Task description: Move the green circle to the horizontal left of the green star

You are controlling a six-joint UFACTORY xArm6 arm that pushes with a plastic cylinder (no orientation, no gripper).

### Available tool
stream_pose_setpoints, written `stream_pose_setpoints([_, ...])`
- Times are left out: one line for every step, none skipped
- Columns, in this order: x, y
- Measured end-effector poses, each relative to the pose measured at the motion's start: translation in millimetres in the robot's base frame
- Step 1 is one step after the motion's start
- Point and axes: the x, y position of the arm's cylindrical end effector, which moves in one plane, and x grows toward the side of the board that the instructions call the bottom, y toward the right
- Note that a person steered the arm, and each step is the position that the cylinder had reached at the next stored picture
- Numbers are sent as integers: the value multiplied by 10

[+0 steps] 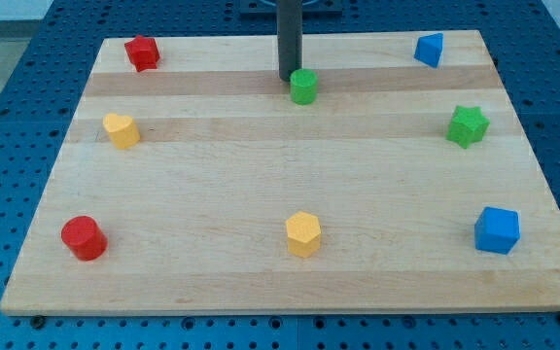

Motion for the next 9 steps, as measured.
stream_pose_setpoints([102, 137])
stream_pose_setpoints([143, 269])
stream_pose_setpoints([317, 313])
stream_pose_setpoints([528, 313])
stream_pose_setpoints([718, 314])
stream_pose_setpoints([653, 346])
stream_pose_setpoints([547, 650])
stream_pose_setpoints([545, 1033])
stream_pose_setpoints([542, 1437])
